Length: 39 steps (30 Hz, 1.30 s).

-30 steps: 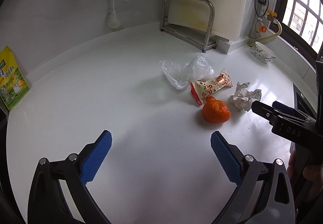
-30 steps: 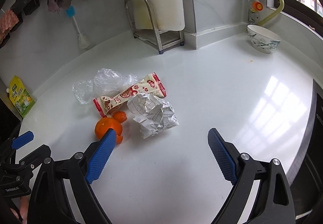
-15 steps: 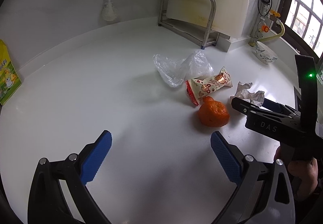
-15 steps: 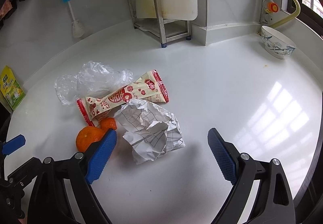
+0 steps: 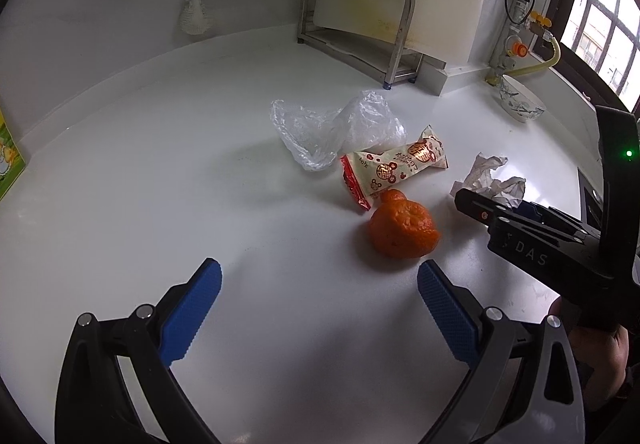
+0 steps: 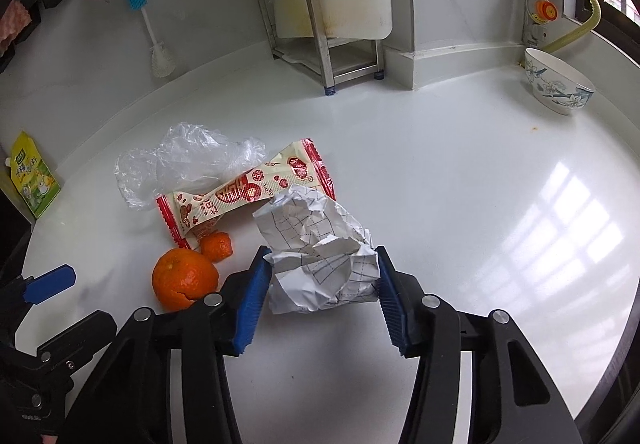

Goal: Collect trash
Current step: 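Close the right gripper on the crumpled white paper, then grasp the orange with the left gripper while the right holds the paper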

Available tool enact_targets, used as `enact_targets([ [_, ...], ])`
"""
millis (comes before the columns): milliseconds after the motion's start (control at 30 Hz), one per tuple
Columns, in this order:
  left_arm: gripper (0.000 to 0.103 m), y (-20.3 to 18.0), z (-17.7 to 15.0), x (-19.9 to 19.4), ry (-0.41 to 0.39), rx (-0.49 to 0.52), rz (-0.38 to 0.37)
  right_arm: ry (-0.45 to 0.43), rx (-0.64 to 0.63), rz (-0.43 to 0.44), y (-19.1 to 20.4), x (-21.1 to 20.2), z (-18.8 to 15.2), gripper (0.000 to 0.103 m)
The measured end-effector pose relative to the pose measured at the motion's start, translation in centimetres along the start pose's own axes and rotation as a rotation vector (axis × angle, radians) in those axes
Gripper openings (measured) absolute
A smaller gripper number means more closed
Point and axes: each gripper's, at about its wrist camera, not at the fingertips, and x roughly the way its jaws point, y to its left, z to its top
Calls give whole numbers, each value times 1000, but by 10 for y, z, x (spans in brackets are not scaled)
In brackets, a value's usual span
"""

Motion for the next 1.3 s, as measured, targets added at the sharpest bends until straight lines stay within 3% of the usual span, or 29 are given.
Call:
enact_targets([
  [233,97,-13,4,16,23,-22,-19,-39,85,-9,-28,-25,-10,49],
  [700,96,-41,20,47,-17,-45,50,-59,181,-29,-56,-50,-42,49],
  [767,91,-44,19,50,-16,-39,52,-59,187,-25,-55,-51,-45,49],
  [867,72,-46,17,51,-8,-36,-1,-59,188,-29,-55,-53,-48,49],
  [933,52,-49,16,48,-9,-30,-36,-58,196,-27,-56,-54,-51,49],
  [1033,34,-55,14,43,5,-13,-72,-60,209,-25,-56,-59,-55,49],
  [1133,26,-56,9,38,10,-4,-87,-58,207,-22,-54,-63,-58,49],
  [1300,24,-49,4,21,8,3,-96,-56,200,-10,-48,-74,-61,49],
])
